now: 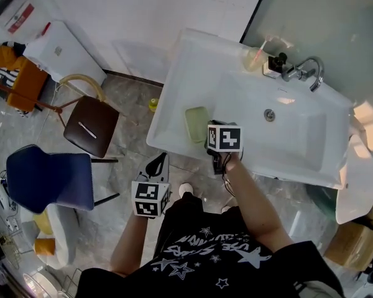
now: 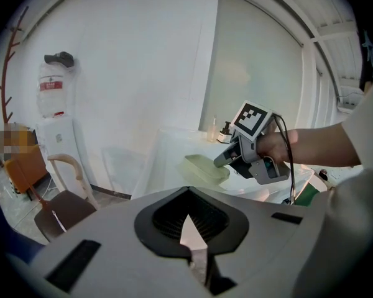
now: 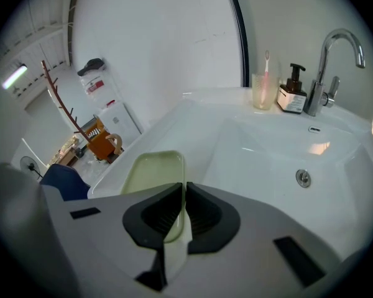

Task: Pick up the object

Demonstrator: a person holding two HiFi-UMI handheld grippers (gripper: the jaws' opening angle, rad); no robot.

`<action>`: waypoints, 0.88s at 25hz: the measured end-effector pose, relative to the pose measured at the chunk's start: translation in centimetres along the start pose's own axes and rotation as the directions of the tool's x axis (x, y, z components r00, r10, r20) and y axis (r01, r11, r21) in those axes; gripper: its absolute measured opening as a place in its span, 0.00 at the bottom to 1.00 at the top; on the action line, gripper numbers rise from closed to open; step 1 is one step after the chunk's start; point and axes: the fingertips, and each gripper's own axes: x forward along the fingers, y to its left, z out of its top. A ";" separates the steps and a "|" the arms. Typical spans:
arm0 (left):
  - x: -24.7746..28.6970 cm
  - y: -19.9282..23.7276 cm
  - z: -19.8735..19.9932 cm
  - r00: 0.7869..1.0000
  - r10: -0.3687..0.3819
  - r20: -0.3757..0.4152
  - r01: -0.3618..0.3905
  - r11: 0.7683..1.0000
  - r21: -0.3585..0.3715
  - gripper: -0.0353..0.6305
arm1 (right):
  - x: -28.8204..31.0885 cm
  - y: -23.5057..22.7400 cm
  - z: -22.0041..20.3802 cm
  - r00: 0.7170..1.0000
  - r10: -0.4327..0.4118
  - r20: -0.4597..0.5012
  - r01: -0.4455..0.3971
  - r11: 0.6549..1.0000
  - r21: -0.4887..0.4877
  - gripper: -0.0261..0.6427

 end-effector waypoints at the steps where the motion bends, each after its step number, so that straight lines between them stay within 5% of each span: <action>1: -0.3 -0.4 0.3 1.000 0.010 0.010 -0.010 1.000 -0.002 0.07 | -0.7 -0.2 0.2 1.000 0.008 0.010 -0.008 1.000 -0.008 0.08; 22: -7.8 -15.2 -0.1 0.979 0.144 0.146 -0.142 0.990 -0.026 0.08 | -17.8 -5.4 -0.8 0.932 0.246 0.266 -0.210 0.965 -0.155 0.08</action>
